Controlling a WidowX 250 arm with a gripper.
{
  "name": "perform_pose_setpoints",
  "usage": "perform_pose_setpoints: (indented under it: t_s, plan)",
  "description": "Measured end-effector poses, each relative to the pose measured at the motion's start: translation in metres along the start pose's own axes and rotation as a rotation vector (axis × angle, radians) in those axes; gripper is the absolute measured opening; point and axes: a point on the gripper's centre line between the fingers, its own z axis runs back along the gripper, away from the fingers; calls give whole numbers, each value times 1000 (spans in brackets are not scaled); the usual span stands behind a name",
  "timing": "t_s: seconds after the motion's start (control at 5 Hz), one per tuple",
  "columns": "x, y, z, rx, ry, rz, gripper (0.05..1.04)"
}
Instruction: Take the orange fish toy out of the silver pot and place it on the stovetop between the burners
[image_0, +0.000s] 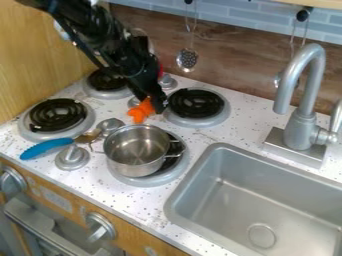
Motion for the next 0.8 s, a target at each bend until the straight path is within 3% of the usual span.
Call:
perform_pose_setpoints:
  t_s: [0.4, 0.8]
  plan:
    - [15, -9, 53, -36, -64, -29, 1001]
    - [-5, -14, 102, -38, -91, -72, 1001]
